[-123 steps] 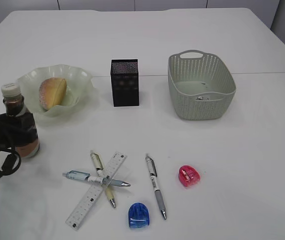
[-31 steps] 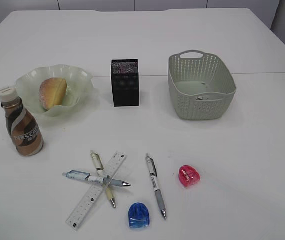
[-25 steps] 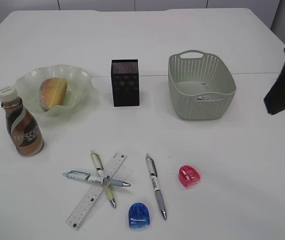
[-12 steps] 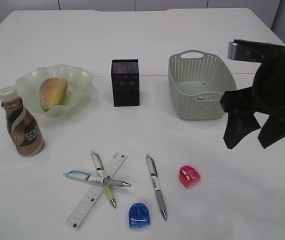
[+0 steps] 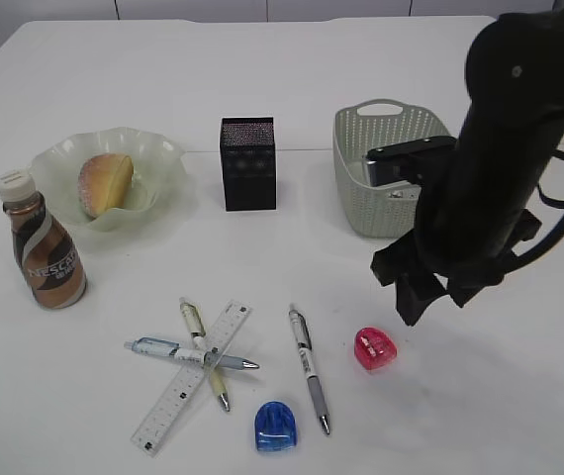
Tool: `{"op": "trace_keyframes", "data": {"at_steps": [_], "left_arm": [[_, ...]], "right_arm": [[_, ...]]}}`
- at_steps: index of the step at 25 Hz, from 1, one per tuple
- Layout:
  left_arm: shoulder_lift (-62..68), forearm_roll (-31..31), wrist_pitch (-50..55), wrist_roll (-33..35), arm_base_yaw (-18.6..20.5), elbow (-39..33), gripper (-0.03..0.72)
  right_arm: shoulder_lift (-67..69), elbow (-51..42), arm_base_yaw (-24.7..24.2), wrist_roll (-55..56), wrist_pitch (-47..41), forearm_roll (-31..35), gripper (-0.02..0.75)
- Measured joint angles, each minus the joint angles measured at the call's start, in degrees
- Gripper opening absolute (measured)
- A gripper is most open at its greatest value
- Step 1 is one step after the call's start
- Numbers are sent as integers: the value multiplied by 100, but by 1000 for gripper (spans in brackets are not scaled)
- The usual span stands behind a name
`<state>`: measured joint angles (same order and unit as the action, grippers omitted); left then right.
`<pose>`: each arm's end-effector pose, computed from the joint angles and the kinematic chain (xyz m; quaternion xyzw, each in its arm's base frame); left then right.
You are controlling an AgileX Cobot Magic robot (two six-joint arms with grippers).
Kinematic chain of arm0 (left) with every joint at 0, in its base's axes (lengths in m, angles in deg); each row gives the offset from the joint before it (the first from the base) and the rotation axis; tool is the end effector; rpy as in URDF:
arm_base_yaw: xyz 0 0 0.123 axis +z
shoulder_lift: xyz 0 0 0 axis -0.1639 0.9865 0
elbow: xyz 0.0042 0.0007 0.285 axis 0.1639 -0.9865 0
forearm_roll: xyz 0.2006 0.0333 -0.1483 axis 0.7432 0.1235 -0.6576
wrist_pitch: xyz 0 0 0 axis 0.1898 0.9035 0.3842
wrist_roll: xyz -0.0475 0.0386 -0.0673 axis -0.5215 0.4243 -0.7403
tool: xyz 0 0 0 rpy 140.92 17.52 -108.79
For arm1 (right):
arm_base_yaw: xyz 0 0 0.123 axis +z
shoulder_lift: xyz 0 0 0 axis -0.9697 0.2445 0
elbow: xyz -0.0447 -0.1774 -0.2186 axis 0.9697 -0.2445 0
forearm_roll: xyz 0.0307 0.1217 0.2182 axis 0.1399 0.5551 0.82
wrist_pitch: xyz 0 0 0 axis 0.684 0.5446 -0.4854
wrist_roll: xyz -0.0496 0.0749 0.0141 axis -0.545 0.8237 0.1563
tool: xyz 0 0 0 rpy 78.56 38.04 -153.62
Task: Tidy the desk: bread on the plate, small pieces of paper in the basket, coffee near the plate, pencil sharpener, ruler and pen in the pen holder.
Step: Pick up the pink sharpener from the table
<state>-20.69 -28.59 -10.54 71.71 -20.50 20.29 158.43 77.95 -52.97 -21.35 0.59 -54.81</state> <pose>0.1810 -0.0323 0.3266 0.0119 0.9859 -0.0129 0.1665 0.3068 0.1341 0.2155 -0.1798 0.9821 0.0342 0.0445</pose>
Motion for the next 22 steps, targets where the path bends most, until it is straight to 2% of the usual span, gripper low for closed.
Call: {"op": "trace_keyframes", "data": {"at_steps": [9,22], "left_arm": [[0,0,3,-13,0,0,497],[0,0,12,-13,0,0,497]], "right_arm": [[788,819,112,275,41,-133,456],[1260,864,137,457,54,187,456]]}}
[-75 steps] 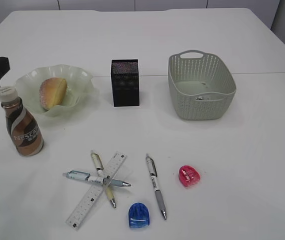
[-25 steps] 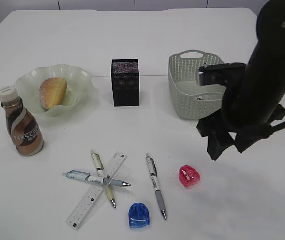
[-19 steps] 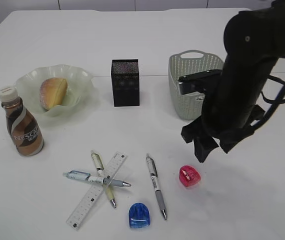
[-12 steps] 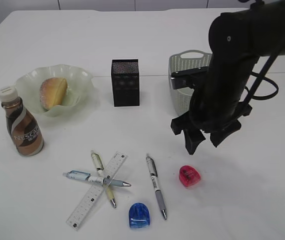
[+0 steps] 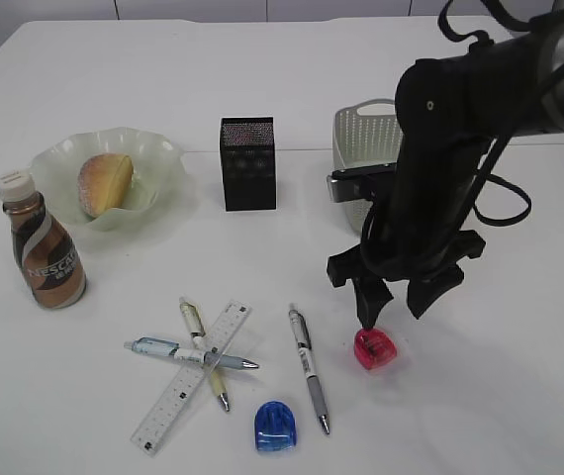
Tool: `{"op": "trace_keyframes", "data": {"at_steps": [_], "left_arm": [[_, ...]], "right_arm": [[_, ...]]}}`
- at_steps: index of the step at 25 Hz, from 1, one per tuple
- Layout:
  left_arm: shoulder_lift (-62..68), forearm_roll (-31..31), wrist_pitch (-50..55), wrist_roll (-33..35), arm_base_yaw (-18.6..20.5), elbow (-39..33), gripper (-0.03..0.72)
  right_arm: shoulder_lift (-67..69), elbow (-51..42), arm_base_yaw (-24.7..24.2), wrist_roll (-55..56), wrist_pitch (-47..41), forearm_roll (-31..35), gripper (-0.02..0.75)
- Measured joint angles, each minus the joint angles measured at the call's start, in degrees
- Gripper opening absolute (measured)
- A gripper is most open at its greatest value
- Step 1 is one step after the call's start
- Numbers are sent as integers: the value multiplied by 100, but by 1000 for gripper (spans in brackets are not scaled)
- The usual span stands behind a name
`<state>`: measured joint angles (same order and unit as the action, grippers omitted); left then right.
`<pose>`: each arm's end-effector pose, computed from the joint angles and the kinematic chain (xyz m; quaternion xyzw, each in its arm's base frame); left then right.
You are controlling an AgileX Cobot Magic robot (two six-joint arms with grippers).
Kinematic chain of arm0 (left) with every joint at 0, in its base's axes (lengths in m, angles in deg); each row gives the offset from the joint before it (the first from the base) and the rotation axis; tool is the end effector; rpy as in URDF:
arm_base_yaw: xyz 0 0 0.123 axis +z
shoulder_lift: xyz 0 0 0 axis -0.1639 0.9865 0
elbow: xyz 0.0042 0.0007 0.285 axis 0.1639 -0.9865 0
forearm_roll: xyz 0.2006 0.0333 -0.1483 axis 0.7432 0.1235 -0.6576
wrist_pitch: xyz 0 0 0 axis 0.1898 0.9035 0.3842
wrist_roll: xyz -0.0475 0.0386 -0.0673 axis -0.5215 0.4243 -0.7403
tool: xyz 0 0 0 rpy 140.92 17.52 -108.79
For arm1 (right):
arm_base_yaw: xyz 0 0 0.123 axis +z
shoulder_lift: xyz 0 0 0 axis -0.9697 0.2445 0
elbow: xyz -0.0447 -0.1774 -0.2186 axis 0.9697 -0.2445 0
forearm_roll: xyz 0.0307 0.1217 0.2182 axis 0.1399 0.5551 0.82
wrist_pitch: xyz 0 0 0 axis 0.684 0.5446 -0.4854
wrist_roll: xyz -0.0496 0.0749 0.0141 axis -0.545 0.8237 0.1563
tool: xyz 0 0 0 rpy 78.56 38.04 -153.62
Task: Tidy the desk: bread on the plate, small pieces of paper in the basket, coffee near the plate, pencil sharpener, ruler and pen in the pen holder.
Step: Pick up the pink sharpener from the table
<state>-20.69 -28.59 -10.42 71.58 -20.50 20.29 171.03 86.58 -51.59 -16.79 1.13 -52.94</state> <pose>0.1808 -0.0322 0.3265 0.0107 0.9861 -0.0129 0.1655 0.3434 0.1622 0.1730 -0.1435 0.9887 0.0419 0.0103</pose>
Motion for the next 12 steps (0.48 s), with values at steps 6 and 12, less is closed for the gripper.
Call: {"op": "trace_keyframes", "data": {"at_steps": [6,12], "left_arm": [[0,0,0,0,0,0,497],[0,0,0,0,0,0,497]], "right_arm": [[169,0,197,67,-38,24,456],[328,0,341,127,3,-142,456]]}}
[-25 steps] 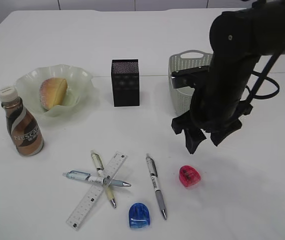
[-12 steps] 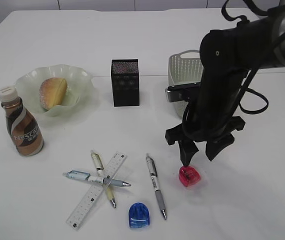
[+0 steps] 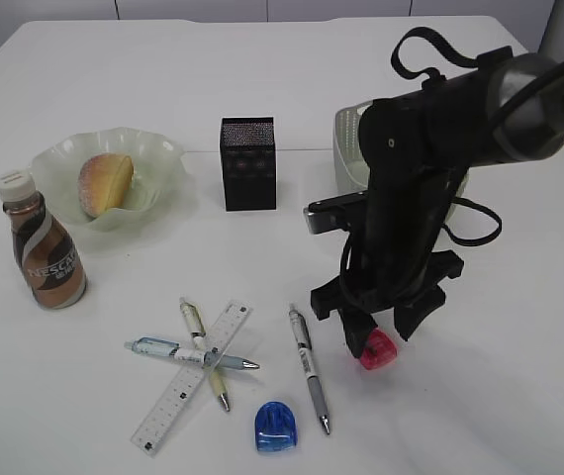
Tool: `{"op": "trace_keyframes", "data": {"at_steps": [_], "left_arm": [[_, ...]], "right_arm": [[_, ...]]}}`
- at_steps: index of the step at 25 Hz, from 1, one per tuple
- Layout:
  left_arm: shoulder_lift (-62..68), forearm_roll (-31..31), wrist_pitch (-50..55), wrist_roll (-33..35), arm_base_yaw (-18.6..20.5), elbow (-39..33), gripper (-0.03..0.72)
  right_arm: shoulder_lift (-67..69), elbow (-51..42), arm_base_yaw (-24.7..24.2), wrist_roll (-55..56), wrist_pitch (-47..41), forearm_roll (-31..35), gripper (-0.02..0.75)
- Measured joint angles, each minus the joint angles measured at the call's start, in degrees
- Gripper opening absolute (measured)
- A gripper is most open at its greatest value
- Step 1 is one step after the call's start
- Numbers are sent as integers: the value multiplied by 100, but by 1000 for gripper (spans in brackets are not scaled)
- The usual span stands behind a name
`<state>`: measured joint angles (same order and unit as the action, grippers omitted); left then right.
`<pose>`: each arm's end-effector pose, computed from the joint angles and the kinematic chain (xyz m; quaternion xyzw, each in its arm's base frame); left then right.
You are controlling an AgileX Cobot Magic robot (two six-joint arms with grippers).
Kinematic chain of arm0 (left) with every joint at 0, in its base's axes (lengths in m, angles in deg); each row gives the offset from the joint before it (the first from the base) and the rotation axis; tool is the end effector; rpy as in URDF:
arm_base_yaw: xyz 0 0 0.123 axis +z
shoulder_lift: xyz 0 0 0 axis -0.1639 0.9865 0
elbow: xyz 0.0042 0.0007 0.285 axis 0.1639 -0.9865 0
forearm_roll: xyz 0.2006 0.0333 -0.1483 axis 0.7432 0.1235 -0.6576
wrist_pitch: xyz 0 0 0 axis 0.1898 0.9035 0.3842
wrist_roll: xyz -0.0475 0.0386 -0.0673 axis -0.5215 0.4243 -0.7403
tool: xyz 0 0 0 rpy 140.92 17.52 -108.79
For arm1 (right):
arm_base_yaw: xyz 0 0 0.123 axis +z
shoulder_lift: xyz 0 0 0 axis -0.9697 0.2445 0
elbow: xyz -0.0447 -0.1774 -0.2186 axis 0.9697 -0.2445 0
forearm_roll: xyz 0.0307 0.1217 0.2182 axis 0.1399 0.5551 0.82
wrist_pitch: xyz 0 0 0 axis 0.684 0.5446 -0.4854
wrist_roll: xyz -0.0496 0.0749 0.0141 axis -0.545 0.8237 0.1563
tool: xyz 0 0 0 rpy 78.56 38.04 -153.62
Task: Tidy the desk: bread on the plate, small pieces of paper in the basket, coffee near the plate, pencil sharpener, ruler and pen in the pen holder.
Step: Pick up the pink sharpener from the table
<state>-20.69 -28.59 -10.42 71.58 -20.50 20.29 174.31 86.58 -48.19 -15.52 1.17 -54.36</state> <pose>0.1808 -0.0322 0.3265 0.0107 0.9861 -0.0129 0.1655 0.3361 0.1816 0.1511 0.1674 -0.9855 -0.0234 0.0152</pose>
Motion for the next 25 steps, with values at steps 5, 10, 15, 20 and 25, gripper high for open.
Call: {"op": "trace_keyframes", "data": {"at_steps": [5,10,15,20,25], "left_arm": [[0,0,0,-9,0,0,497],[0,0,0,-9,0,0,497],[0,0,0,-9,0,0,497],[0,0,0,-9,0,0,497],[0,0,0,-9,0,0,497]], "right_arm": [[24,0,0,22,46,-233,456],[184,1,0,32,79,-243,456],[373,1,0,32,88,-252,456],[387,11,0,32,154,-252,456],[387,11,0,32,207,-265,455]]}}
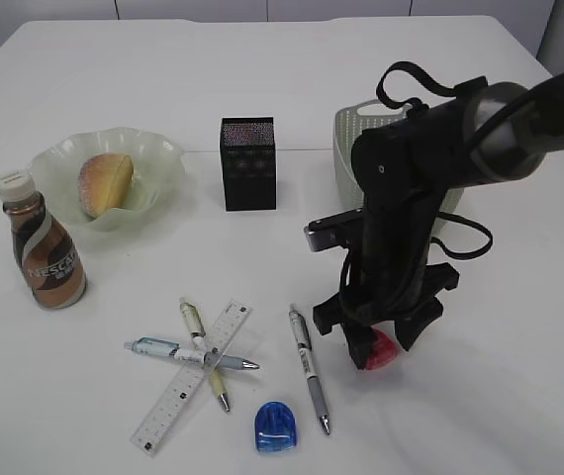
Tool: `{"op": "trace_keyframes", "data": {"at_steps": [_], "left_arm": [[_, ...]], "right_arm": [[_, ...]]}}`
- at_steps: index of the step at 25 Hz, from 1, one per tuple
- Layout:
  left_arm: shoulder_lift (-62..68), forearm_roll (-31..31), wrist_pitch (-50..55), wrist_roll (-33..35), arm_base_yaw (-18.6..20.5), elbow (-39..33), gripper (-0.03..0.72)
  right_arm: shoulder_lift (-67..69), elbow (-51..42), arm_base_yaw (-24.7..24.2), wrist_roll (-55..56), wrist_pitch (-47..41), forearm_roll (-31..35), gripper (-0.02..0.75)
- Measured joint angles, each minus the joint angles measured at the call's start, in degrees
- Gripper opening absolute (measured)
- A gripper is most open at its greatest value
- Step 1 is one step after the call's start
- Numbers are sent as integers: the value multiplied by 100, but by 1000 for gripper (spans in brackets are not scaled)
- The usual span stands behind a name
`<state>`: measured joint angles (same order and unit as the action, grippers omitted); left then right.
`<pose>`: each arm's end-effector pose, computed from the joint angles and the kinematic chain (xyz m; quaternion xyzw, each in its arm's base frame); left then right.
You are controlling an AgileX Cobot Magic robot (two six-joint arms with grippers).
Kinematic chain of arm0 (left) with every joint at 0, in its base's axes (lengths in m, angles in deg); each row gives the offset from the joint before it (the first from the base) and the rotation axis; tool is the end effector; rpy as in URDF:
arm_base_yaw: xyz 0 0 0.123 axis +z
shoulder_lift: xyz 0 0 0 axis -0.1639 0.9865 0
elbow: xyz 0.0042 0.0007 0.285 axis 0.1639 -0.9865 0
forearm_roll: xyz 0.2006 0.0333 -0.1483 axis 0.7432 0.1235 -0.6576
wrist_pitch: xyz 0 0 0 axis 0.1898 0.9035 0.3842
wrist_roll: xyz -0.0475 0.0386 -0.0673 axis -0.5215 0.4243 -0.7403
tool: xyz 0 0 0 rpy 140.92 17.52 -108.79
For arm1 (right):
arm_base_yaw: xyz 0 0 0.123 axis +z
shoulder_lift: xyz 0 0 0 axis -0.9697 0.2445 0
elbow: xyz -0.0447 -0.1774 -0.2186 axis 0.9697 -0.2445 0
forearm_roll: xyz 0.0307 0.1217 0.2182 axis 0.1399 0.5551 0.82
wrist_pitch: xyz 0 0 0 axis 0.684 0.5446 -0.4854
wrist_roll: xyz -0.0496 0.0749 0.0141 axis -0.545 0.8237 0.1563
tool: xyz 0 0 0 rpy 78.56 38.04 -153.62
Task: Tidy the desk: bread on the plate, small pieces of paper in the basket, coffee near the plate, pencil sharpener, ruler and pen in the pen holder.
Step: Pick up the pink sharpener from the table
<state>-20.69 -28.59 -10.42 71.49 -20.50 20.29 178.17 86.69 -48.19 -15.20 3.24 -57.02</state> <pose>0.1808 -0.0322 0.3265 0.0099 0.9861 -0.0130 0.1655 0.3419 0.1805 0.1254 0.1765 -0.9840 0.0000 0.0233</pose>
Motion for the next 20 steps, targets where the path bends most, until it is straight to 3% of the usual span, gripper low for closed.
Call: {"op": "trace_keyframes", "data": {"at_steps": [20], "left_arm": [[0,0,0,0,0,0,497]], "right_arm": [[89,0,0,0,142,-12,455]]}}
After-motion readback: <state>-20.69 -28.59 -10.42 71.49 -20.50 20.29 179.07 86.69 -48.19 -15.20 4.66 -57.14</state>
